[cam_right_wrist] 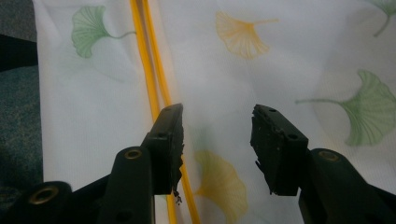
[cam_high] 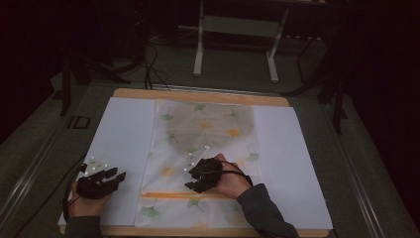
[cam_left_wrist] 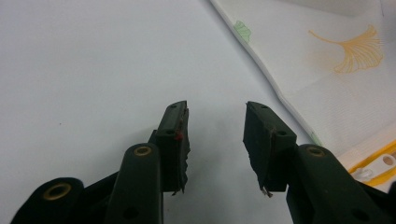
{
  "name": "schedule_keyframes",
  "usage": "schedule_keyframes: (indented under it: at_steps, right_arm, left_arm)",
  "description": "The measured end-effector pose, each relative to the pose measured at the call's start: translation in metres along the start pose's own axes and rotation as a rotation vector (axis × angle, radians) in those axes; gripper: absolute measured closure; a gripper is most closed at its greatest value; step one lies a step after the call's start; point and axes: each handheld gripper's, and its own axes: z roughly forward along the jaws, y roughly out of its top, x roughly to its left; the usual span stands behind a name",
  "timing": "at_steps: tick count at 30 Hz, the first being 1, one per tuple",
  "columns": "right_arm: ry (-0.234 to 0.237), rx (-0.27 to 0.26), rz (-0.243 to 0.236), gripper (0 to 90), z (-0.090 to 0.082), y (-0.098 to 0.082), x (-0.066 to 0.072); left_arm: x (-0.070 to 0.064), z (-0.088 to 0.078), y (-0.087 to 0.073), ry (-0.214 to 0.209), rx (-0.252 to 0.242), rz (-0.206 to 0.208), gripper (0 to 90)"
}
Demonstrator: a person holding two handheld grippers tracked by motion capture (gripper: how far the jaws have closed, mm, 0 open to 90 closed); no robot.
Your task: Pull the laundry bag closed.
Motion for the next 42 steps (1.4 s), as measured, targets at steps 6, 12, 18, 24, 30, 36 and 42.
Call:
schedule_keyframes:
  at_steps: [6,12,18,24,30,36,42]
  right_arm:
    - [0.016,-0.002,-0.019,53.7,0.006,0.01,0.004]
    - [0.03,-0.001,-0.036,53.8,0.012,0.019,0.008]
    - [0.043,-0.001,-0.048,54.1,0.017,0.026,0.011]
    - [0.059,0.0,-0.061,54.3,0.024,0.034,0.015]
    - [0.074,0.006,-0.078,55.3,0.03,0.04,0.019]
    - [0.085,0.005,-0.088,58.1,0.034,0.045,0.022]
    - [0.1,0.006,-0.102,62.1,0.039,0.051,0.025]
  left_arm:
    - [0.0,0.0,0.0,0.0,0.0,-0.003,60.2]
    - [0.0,0.0,0.0,-0.002,-0.002,0.0,61.9]
    - [0.001,-0.001,0.0,-0.004,-0.002,0.0,62.2]
    - [0.001,-0.001,0.0,-0.008,0.001,-0.003,61.6]
    - [0.0,0.0,0.0,-0.008,0.011,0.007,61.2]
    - [0.001,0.001,0.0,-0.009,0.012,0.008,61.2]
    - [0.001,0.001,0.0,-0.012,0.018,0.011,60.9]
